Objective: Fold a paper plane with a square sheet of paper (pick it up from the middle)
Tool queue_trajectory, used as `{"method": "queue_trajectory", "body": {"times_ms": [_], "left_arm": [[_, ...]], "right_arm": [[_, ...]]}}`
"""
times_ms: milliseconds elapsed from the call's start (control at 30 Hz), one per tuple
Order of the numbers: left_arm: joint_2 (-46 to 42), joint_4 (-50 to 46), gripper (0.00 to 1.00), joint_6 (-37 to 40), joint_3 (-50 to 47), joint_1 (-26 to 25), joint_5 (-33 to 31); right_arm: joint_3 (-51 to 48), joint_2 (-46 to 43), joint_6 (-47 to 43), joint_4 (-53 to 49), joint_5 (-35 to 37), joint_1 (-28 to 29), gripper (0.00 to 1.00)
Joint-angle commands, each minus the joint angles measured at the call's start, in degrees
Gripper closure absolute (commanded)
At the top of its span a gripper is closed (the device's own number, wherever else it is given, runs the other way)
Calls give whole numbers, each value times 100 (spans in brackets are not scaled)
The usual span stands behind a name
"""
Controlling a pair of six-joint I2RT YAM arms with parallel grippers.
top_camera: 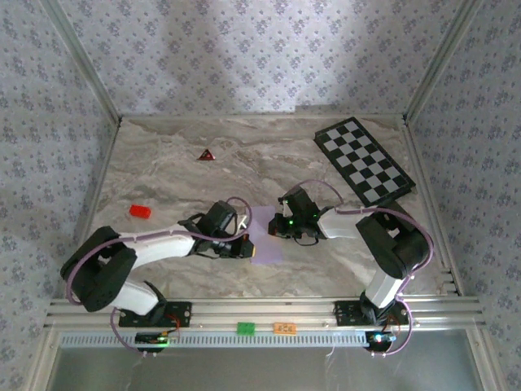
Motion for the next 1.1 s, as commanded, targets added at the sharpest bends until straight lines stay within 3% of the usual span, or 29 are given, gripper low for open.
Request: {"method": "queue_trajectory", "body": {"times_ms": [0, 133, 400, 1067], "left_arm": [[10, 129, 100, -116, 164, -8, -13], [364, 422, 100, -143, 82, -31, 369], [808, 194, 100, 209, -160, -82, 222], [63, -552, 100, 727, -249, -591, -379]], "right_arm": [[-362, 430, -86, -1182, 867, -62, 100], [-369, 429, -97, -1192, 876, -63, 100], [-363, 484, -79, -1148, 849, -51, 100], [-362, 440, -112, -1264, 893, -65, 100]]}}
